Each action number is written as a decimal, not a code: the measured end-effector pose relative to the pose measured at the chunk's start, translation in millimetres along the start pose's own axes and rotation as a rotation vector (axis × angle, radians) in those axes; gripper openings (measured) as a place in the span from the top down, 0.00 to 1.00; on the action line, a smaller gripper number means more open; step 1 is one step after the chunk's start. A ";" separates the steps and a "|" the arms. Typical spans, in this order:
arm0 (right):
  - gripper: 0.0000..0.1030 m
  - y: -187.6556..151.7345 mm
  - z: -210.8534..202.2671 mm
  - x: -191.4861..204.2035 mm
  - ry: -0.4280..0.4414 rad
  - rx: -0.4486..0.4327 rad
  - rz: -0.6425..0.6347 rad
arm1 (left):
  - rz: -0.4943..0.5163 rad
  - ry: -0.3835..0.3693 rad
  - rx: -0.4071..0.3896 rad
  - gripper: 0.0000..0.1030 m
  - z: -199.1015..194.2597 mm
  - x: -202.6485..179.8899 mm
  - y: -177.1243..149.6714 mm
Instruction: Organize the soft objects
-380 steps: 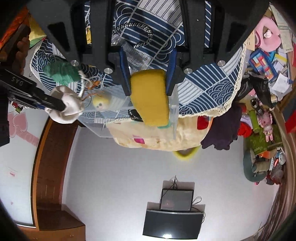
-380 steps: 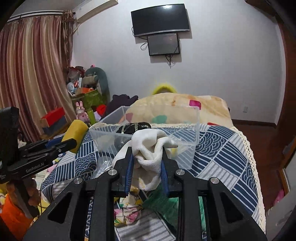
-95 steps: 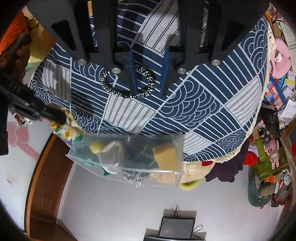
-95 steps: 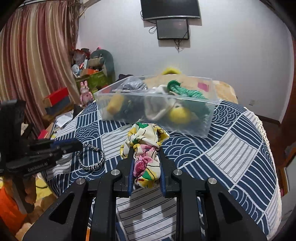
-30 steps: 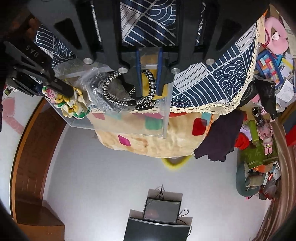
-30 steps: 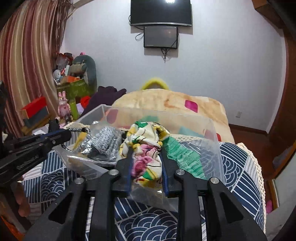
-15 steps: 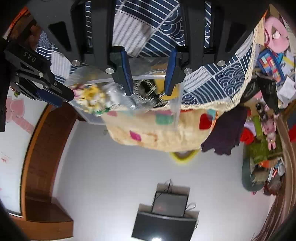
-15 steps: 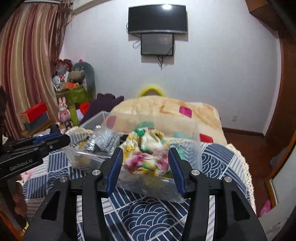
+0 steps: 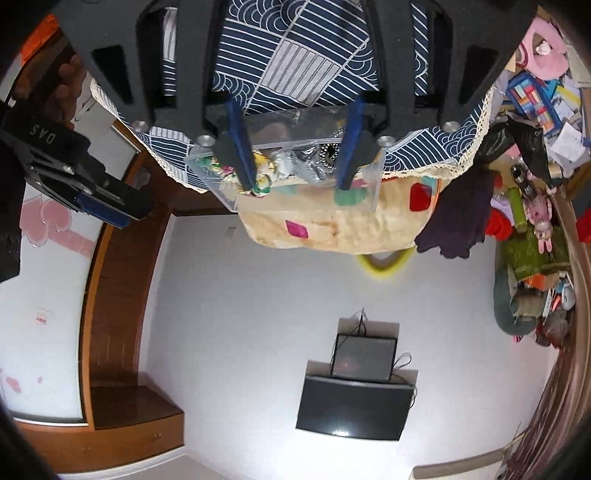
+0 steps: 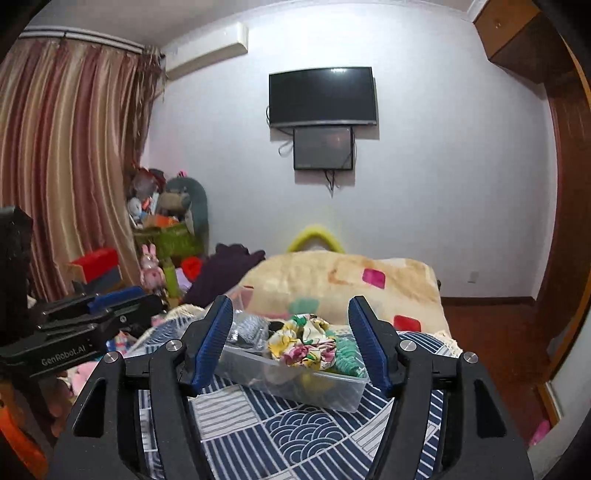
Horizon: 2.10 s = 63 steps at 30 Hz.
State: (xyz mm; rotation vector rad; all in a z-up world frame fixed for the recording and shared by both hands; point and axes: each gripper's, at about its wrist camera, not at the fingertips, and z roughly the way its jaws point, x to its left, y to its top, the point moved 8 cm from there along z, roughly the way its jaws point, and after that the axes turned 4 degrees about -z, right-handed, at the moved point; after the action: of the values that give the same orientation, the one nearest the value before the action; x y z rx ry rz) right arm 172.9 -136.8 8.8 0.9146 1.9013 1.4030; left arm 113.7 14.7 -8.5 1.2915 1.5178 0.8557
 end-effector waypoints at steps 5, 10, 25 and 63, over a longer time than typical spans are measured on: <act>0.39 -3.9 -8.9 -0.6 0.019 -0.016 0.023 | 0.027 0.005 -0.035 0.41 -15.7 -10.3 -2.5; 0.20 -7.5 -17.8 -3.2 0.002 -0.050 0.031 | 0.031 0.008 -0.046 0.28 -22.3 -13.2 -6.0; 0.03 -14.0 -20.2 3.6 -0.013 -0.071 0.008 | 0.061 0.030 -0.079 0.01 -29.7 -16.2 -11.9; 0.03 -16.5 -23.7 4.7 -0.004 -0.064 0.021 | 0.036 0.007 -0.076 0.01 -32.4 -15.8 -11.8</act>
State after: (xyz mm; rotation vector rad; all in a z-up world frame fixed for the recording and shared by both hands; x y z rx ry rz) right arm 148.5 -149.4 -1.2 0.9083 1.8384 1.4643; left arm 79.4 -1.2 -5.6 1.2650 1.4570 0.9332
